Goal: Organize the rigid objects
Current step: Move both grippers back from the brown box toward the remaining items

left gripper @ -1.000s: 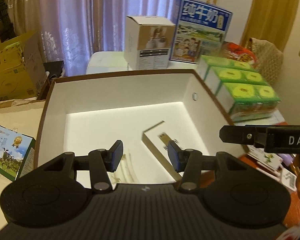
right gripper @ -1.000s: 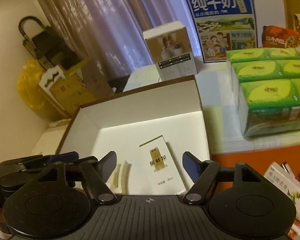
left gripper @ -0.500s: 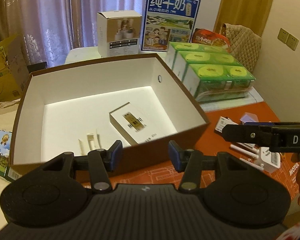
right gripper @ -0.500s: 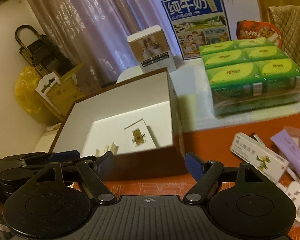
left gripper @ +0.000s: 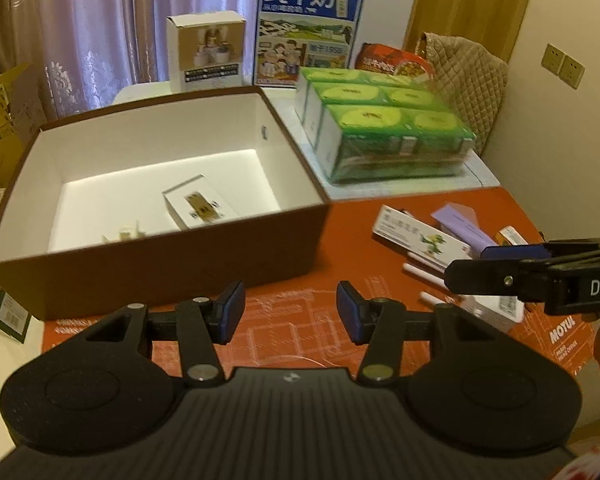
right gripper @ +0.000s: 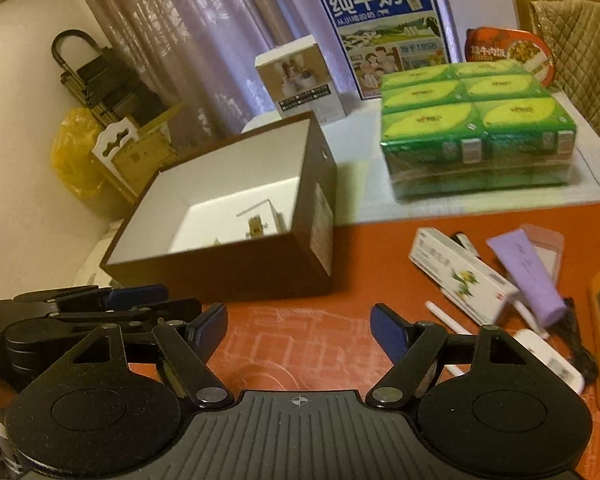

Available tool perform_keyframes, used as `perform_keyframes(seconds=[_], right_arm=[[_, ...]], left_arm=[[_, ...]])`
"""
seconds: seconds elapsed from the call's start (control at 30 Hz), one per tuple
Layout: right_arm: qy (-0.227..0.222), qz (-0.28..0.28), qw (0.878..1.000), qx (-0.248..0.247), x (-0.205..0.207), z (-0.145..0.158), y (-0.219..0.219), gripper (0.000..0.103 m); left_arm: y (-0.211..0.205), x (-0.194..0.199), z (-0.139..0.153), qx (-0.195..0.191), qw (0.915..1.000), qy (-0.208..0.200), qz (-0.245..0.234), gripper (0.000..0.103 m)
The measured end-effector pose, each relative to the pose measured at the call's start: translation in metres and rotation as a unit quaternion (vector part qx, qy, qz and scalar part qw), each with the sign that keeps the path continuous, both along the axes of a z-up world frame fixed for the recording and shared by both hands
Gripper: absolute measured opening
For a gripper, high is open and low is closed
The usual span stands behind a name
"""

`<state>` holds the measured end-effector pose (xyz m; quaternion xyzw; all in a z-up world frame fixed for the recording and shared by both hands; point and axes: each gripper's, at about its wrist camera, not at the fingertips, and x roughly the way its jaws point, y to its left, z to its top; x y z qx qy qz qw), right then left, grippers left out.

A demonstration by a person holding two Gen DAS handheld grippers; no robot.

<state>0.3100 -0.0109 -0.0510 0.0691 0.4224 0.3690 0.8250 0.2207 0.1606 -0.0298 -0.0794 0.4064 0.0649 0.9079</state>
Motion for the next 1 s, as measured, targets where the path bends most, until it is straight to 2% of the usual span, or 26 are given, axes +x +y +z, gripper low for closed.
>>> perform_keyframes(seconds=[0.53,1.0], right_arm=[[0.014,-0.033,0.999,-0.031,-0.002,-0.013,-0.12,0.076],[0.011,-0.066,0.996,-0.058,0.008,-0.027,-0.191,0.075]], left_arm=[[-0.107,0.019,-0.015,0.0,0.9989,0.02,-0.042,0.046],[-0.163,0.038,-0.032,0.001,0.9979,0.034,-0.055,0.046]])
